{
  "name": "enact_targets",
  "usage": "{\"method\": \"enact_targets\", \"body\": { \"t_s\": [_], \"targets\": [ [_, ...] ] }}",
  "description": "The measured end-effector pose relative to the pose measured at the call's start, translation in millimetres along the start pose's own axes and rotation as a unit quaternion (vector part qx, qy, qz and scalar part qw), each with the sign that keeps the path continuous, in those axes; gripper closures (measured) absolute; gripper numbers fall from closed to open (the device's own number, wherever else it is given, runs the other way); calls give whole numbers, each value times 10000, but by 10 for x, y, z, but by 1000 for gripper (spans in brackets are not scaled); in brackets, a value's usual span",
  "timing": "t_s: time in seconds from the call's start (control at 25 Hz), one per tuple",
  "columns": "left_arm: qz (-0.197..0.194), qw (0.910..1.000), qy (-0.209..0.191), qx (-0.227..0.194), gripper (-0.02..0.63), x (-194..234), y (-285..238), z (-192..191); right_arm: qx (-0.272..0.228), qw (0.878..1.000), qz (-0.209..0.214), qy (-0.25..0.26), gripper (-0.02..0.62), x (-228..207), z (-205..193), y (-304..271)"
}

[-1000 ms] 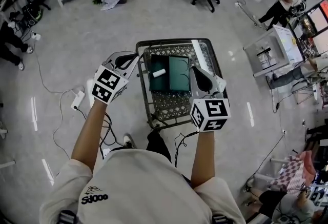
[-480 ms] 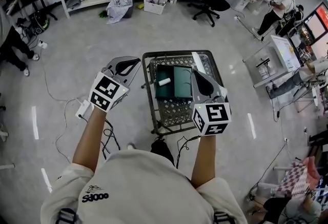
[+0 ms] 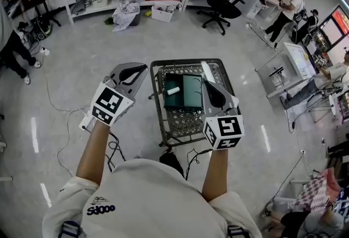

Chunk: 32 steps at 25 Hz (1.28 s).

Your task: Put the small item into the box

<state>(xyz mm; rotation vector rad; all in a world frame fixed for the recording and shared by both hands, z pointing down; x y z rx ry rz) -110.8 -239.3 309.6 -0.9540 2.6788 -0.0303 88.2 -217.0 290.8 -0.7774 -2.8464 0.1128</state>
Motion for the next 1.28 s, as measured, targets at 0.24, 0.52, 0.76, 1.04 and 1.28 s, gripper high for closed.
{"method": "enact_targets", "body": {
  "t_s": [0.24,0.52,0.76,1.04,1.28],
  "targets": [
    [34,10000,-3,12,600,-66,67,24,-103,9999,-36,3,586,12,50,108],
    [-2,10000,4,19,600,-86,80,38,-53,9999,98,68,586,77,77,107],
    [-25,10000,16,44,600,-107,130,30,-28,9999,145,44,586,131,66,125],
    [-44,10000,33,33,600,-106,165,15,-6,9998,183,29,586,183,45,128],
    [-86,9999,60,17,600,-150,151,-59,51,9998,193,1,586,195,-63,147]
  ]
}}
Point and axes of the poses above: the fingertips, and each gripper's own axes: y backward along the fingers, x to its left, z out of its top, the point moved 2 cm from there along y, backward along the fingers, and after that the axes turned 1 degree about -y, right-handed, at the moved point
